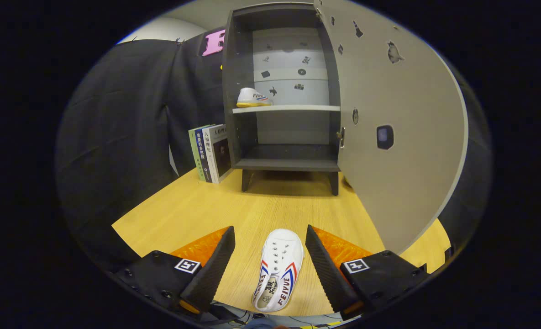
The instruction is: Open the shoe cabinet door, grab the shoes and put them into the shoe cabinet, then close the shoe cabinet door.
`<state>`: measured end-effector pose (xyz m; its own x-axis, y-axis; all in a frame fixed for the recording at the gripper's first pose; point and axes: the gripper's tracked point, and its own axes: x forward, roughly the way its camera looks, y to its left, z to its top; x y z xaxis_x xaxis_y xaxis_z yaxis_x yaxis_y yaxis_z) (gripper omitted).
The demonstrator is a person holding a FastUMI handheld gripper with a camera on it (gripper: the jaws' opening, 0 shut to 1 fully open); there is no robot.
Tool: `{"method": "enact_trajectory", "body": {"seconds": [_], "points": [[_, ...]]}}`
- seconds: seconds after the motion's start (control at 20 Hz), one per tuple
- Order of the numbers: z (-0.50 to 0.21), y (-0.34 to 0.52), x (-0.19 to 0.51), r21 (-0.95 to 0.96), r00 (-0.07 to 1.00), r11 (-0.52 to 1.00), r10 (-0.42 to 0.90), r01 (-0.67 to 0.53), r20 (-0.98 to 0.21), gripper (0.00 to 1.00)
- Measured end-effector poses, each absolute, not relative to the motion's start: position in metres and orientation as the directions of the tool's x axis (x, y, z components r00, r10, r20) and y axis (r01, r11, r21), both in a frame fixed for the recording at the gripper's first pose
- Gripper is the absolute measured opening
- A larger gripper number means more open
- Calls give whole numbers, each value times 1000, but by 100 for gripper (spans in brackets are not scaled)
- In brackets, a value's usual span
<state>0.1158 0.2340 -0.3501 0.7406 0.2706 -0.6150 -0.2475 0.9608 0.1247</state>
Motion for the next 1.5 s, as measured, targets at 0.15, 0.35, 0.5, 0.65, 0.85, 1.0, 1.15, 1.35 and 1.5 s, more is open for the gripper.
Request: {"method": "enact_trajectory", "body": {"seconds": [0.15, 0.35, 0.5, 0.65, 0.85, 1.0, 1.15, 1.35, 1.5], "points": [[-378, 241, 114, 147, 690, 961, 272, -236, -671, 98], [-411, 254, 106, 168, 607, 954, 288, -248, -740, 98], [-435, 261, 104, 186, 553, 957, 281, -223, -784, 98], [-450, 267, 98, 204, 505, 958, 281, -204, -816, 97], [-463, 266, 100, 175, 481, 966, 248, -192, -841, 93], [-470, 261, 99, 141, 463, 971, 216, -193, -860, 91], [-473, 257, 101, 96, 463, 972, 187, -213, -866, 73], [-481, 248, 105, 32, 466, 979, 124, -200, -876, 48], [-482, 253, 105, 57, 458, 978, 145, -201, -877, 35]]}}
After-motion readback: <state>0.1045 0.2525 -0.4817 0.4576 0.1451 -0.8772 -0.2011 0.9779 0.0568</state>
